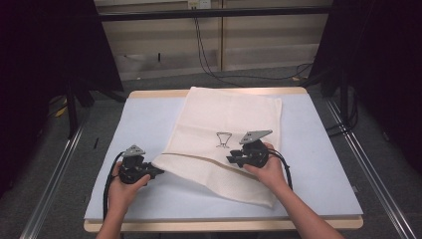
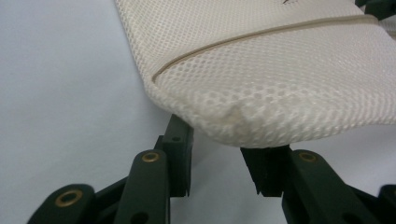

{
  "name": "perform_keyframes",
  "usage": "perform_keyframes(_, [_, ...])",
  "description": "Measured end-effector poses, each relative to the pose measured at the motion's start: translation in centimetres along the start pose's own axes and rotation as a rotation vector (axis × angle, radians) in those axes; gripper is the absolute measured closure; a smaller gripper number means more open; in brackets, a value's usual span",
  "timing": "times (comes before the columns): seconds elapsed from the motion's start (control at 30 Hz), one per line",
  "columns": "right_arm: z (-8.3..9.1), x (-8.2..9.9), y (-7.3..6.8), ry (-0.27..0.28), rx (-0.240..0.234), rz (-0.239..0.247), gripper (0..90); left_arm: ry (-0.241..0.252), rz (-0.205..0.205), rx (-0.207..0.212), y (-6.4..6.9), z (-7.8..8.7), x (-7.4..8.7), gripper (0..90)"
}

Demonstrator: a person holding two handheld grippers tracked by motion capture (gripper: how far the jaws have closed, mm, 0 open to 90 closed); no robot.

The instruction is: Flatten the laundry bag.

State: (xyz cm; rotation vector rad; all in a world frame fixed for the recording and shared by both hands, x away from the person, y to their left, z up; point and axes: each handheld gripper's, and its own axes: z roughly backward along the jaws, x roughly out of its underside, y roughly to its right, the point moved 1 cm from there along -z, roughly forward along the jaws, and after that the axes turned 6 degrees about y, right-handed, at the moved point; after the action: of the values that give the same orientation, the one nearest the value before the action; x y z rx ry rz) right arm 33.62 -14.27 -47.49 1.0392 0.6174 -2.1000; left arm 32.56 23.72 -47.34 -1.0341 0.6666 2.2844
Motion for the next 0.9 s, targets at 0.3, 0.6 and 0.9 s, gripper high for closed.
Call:
perform_keyframes(0.3, [0.1, 1.5, 0.1, -0.074, 0.009, 0.036, 78.9, 0.003, 0.022, -0.029, -1.5, 0.5, 0.3, 66.6])
perform_keyframes(0.6, [0.4, 1.9, 0.1, -0.081, -0.004, 0.042, 90.0, -0.048, 0.051, -0.014, -3.1, 1.2, -0.1, 67.3])
perform_keyframes(0.9, [0.6, 1.9, 0.0, -0.078, 0.018, 0.053, 90.0, -0.049, 0.065, -0.031, -3.5, 2.4, -0.6, 52.2])
